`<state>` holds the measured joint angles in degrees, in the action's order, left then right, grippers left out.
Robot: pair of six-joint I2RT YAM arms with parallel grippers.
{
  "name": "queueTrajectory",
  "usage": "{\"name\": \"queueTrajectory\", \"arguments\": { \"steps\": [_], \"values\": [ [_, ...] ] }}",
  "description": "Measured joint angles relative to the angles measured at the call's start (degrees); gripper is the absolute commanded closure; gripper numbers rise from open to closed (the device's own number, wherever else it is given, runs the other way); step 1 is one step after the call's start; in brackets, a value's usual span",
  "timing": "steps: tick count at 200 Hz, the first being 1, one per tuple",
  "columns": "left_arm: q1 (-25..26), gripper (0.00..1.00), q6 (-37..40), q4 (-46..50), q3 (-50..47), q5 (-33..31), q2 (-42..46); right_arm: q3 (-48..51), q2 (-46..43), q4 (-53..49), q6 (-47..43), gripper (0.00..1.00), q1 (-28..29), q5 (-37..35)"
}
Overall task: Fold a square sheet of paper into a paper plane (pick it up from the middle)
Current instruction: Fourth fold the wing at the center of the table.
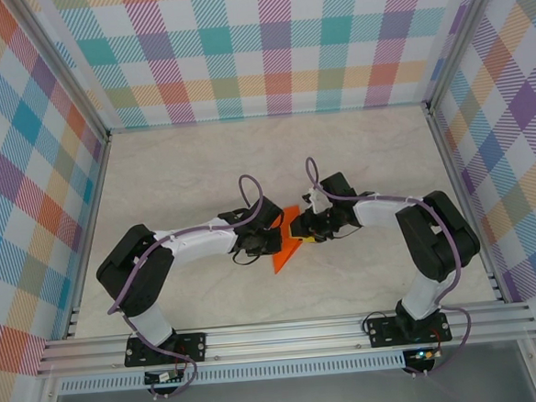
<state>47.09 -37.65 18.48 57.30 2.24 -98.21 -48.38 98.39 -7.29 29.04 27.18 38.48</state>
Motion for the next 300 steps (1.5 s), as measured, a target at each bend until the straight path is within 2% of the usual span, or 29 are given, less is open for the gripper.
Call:
{"name": "queueTrajectory", "arguments": {
  "steps": [40, 63, 95, 136, 155, 221, 300],
  "values": [
    [0.0, 0.88, 0.0, -0.11, 0.0, -0.02, 0.0, -1.84, 2.32, -1.95, -4.24, 0.78, 0.35, 0.11],
    [0.0, 0.84, 0.0, -0.61, -0.07, -0.02, 0.04, -2.36, 3.08, -2.73, -5.14, 0.87, 0.35, -0.11],
    [1.11, 0.76, 0.98, -0.98, -2.05, -1.75, 2.73, -2.38, 3.15, -2.64, -4.02, 0.93, 0.37, -0.31],
    [8.02, 0.61, 2.8, -0.52, -3.61, -8.46, 5.97, -2.12, 2.91, -1.68, 0.68, 0.93, 0.59, -0.76],
    [11.39, 0.57, 2.82, -0.57, -4.26, -11.82, 5.97, -1.53, 2.08, -1.29, 2.64, 0.93, 0.81, -1.33],
    [16.11, 0.56, 3.67, -0.5, -4.68, -21.24, 5.18, -1.01, 0.04, -1.07, 6.01, 0.92, 2.1, -2.89],
    [18.69, 0.57, 4.07, -0.42, -3.37, -24.81, 1.29, -1.01, 0.02, -1.49, 6.58, 0.91, 2.14, -3.61]
  ]
}}
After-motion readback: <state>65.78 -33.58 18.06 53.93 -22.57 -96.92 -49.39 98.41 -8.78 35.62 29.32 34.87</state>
